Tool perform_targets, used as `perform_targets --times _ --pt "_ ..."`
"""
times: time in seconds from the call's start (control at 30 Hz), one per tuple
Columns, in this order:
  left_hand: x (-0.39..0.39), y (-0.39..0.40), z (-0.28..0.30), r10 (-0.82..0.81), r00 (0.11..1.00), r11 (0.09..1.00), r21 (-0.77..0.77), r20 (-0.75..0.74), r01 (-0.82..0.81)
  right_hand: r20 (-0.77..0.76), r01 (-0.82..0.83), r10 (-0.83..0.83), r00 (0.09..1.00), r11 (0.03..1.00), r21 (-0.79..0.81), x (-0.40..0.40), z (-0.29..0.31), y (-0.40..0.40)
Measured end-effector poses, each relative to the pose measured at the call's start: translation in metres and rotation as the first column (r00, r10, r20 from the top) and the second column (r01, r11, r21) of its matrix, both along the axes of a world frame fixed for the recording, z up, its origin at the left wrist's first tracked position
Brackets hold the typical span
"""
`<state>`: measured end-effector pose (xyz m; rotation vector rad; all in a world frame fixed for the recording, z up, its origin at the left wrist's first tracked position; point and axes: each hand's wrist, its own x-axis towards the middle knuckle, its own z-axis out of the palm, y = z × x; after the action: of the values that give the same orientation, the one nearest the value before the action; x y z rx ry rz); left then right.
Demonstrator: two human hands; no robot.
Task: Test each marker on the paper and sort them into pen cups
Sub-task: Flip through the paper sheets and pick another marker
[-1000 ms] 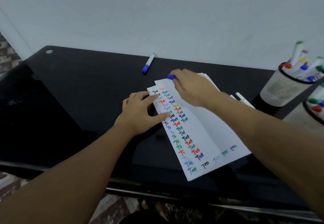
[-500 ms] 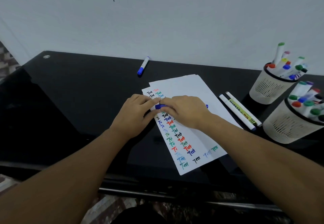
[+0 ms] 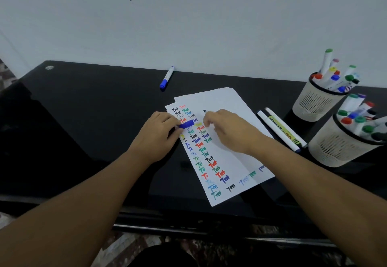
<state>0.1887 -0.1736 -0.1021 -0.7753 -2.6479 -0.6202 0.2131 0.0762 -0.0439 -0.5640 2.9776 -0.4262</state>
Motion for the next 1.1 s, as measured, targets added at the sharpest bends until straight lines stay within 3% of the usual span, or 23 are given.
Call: perform_targets --times 0.07,0.17,0.33,0.43,0.57,0.67,0.77,0.87,0.93,1.03,1.1 --pt "0.000 0.000 0.000 0.012 1.000 1.000 0.014 0.026 -0.012 -0.022 0.039 -0.039 0.999 0.999 0.016 0.001 0.000 0.011" --pt "0.004 0.002 0.002 0.015 0.996 1.000 0.017 0.084 -0.017 0.016 0.152 -0.151 0.988 0.979 -0.132 0.008 0.004 0.022" --pt "0.006 0.008 0.015 -0.049 0.969 0.965 -0.239 0.240 0.108 0.126 0.229 -0.204 0.971 0.945 -0.233 0.020 0.013 0.034" --pt "0.009 0.014 0.016 -0.038 0.943 0.944 -0.298 0.331 0.143 0.151 0.214 -0.195 0.969 0.969 -0.120 0.017 0.017 0.044" --pt "0.015 0.014 0.008 -0.042 0.959 0.943 -0.306 0.280 0.130 0.169 0.127 -0.129 0.977 0.992 0.023 0.012 0.020 0.053" --pt "0.016 0.014 0.009 -0.049 0.960 0.938 -0.317 0.276 0.139 0.127 0.072 -0.096 0.987 0.981 0.181 0.008 0.018 0.060" --pt "0.016 0.016 0.011 -0.018 0.955 0.924 -0.360 0.296 0.129 0.039 0.083 -0.094 0.995 0.974 0.211 0.006 0.014 0.065" --pt "0.016 0.018 0.011 -0.009 0.953 0.927 -0.354 0.302 0.121 -0.036 0.105 -0.103 0.994 0.992 0.070 0.009 0.013 0.066" --pt "0.016 0.017 0.010 -0.009 0.953 0.934 -0.339 0.303 0.116 -0.030 0.160 -0.167 0.986 0.973 -0.166 0.015 0.010 0.060" --pt "0.015 0.016 0.010 -0.008 0.951 0.935 -0.335 0.311 0.117 0.088 0.307 -0.316 0.945 0.759 -0.573 0.031 -0.002 0.042" --pt "0.015 0.017 0.010 -0.011 0.952 0.938 -0.326 0.305 0.115 0.185 0.354 -0.323 0.928 0.610 -0.709 0.043 -0.010 0.028"
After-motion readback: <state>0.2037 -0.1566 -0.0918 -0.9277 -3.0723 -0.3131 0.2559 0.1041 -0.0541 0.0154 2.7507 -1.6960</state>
